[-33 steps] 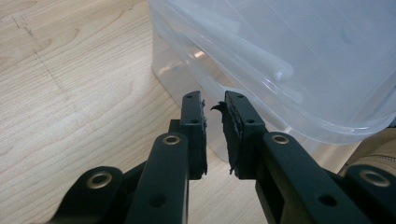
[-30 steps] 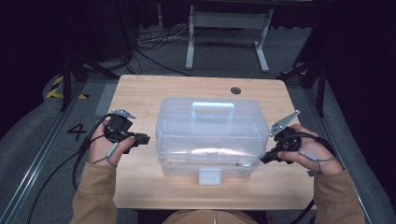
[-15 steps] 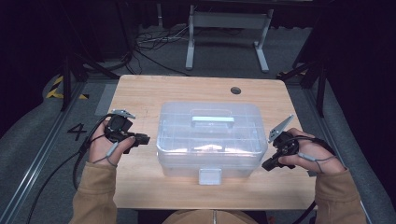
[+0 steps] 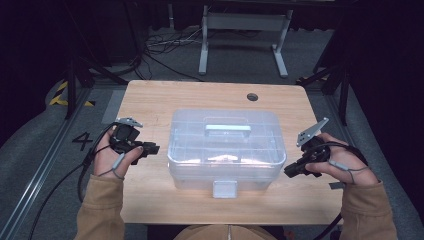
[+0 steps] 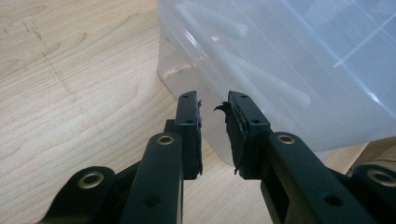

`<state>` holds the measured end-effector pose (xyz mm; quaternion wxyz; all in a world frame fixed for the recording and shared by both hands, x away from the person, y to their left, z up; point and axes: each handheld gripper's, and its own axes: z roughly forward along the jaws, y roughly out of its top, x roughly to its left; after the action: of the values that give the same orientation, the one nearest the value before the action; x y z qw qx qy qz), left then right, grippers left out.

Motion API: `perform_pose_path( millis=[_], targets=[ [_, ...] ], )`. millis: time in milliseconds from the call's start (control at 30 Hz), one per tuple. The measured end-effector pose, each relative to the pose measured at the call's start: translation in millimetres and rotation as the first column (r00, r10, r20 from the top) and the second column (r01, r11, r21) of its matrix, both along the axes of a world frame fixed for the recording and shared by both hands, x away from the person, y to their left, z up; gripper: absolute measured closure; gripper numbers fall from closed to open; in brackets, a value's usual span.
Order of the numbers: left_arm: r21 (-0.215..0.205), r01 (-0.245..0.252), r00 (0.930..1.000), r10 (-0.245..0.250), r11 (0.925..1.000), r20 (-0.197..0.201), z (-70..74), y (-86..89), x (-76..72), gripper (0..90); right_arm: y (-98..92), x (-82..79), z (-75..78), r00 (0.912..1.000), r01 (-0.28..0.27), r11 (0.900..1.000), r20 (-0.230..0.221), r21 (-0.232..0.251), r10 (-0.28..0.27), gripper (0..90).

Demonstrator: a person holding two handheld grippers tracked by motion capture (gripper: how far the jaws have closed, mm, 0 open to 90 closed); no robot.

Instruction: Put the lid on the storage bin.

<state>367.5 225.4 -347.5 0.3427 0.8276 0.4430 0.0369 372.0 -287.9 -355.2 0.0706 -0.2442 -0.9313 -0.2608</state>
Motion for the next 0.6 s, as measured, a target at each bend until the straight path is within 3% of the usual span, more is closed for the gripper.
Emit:
perform_pose_path(
  millis=[133,233,500,533,600],
  targets=[
    [-0.003,-0.013,0.9999,0.013,0.9999,0.009,0.1,2.1,-1.8,73.5,-8.6,2.2,6.9,0.9982,0.047,0.998,0.035,0.042,-0.049,78.8],
    [-0.004,-0.017,0.9998,0.017,0.9999,0.012,-0.3,3.5,-2.4,73.1,-14.3,5.2,11.2,0.9919,0.09,0.992,0.081,0.089,-0.097,73.4],
    [-0.004,-0.034,0.9992,0.034,0.9994,0.02,-1.4,6.5,-1.8,71.0,-27.1,15.6,16.0,0.9553,0.214,0.957,0.163,0.195,-0.247,65.9],
    [-0.004,-0.034,0.9992,0.034,0.9994,0.02,-1.4,6.5,-1.8,70.7,-27.1,15.6,16.0,0.9553,0.214,0.957,0.163,0.195,-0.247,65.9],
    [0.001,-0.04,0.9989,0.039,0.9992,0.026,-2.5,7.6,-0.5,70.6,-31.2,18.1,16.0,0.9433,0.23,0.951,0.193,0.208,-0.27,61.7]
  ],
)
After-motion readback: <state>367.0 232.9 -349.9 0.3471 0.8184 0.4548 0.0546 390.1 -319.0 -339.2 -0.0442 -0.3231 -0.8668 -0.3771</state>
